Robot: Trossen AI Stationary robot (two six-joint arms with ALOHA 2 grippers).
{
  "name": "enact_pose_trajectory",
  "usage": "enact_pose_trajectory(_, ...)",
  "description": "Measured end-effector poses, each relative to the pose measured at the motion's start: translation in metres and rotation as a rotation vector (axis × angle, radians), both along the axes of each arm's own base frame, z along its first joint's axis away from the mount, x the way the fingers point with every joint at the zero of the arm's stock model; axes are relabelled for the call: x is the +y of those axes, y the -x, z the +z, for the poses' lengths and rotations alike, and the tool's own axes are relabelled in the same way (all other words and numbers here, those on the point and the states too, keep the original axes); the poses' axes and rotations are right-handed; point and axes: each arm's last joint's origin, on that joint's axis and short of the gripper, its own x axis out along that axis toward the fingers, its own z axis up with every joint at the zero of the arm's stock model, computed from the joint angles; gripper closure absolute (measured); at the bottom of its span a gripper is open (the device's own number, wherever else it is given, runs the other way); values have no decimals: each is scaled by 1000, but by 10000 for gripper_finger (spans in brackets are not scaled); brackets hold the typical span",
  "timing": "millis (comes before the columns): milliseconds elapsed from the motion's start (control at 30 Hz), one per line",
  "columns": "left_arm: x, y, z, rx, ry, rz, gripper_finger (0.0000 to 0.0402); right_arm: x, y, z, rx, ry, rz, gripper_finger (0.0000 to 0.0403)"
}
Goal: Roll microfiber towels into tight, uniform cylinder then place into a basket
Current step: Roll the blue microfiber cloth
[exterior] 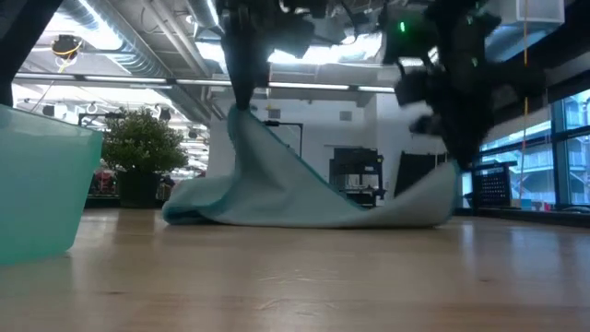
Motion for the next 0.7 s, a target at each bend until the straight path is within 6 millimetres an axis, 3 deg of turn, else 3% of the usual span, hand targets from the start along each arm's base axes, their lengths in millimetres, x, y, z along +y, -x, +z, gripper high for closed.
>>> enact_pose_trajectory(233,1,7,47,-38,-68,-22,401,-18,-3,57,-142,117,-116,401)
enact_pose_trajectory(400,7,14,87,-182,-123,-2,401,-35,-6,101,-189,258,-194,401)
enact_pose_trajectory(567,23,39,127,-312,-226,119,401,-49,-6,141,-282,309,-233,402)
enact_pose_trajectory(700,35,70,156,-394,-298,218,401,-62,-3,162,-331,348,-261,402)
